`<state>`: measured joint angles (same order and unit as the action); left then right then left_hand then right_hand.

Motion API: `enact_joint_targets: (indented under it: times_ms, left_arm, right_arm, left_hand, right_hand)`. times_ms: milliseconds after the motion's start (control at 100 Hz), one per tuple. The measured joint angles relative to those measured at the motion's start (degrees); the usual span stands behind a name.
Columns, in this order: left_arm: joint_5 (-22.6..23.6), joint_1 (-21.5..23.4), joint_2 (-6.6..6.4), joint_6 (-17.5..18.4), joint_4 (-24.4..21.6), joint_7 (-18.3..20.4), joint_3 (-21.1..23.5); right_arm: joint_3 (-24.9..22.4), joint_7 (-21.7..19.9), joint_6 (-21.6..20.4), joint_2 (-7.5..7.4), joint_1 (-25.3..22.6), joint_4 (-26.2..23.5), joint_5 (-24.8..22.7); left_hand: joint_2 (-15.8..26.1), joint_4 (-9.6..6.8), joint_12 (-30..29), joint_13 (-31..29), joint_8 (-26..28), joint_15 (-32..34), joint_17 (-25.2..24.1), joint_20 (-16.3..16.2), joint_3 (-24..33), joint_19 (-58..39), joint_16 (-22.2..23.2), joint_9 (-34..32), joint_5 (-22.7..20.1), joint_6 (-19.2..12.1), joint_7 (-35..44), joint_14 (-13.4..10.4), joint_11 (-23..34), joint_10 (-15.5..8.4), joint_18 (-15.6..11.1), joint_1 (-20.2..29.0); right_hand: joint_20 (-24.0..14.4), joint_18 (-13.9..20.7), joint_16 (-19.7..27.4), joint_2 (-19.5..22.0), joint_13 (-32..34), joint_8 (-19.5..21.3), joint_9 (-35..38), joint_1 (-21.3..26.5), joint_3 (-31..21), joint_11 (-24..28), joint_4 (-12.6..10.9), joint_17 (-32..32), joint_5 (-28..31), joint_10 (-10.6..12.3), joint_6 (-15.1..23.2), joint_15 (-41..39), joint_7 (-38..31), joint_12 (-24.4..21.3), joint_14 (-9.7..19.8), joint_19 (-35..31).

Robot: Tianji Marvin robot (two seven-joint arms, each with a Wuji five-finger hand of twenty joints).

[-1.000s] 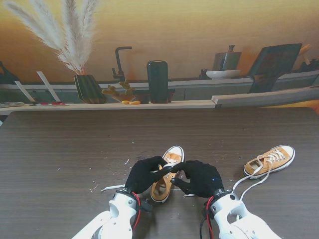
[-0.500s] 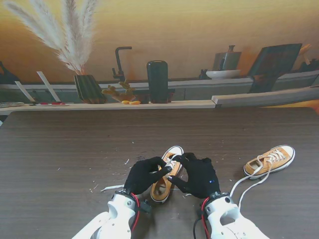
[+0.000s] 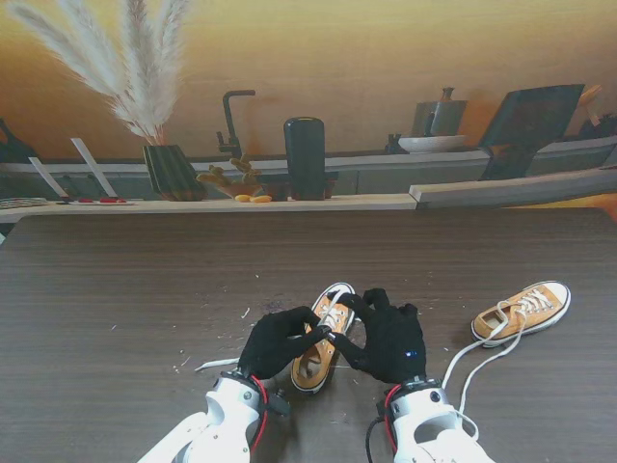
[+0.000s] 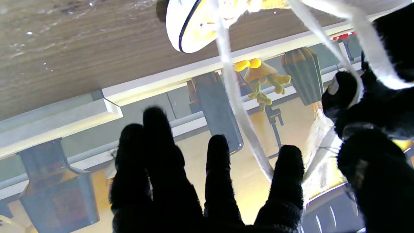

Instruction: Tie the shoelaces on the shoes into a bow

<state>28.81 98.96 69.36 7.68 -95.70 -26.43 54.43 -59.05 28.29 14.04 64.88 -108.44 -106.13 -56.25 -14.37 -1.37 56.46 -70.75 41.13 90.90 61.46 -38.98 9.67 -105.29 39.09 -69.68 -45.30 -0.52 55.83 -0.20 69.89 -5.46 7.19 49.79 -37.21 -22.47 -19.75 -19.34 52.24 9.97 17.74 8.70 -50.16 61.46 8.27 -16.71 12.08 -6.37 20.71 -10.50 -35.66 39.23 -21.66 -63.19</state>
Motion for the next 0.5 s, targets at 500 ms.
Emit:
enact_joint_targets:
  times_ms: [500]
  left_arm:
    - [-0.07, 0.88, -0.26, 0.66, -0.31, 0.48, 0.37]
  right_arm:
    - [-0.5, -0.89, -17.7, 3.14, 1.5, 3.22, 22.8]
  left_hand:
    - [0.01, 0.0, -0.02, -0.01, -0.88, 0.0, 0.0, 0.0, 0.0, -0.01, 0.0, -0.21, -0.48, 0.0, -0.91, 0.03, 0.0, 0.03, 0.01, 0.0]
  right_hand:
    - [-0.88, -2.26, 7.85, -1.62, 5.61, -0.01, 18.37, 0.13, -0.27, -15.84, 0.0, -3.24, 0.88, 0.53, -16.6, -2.34, -0.06, -10.18, 0.11, -4.72]
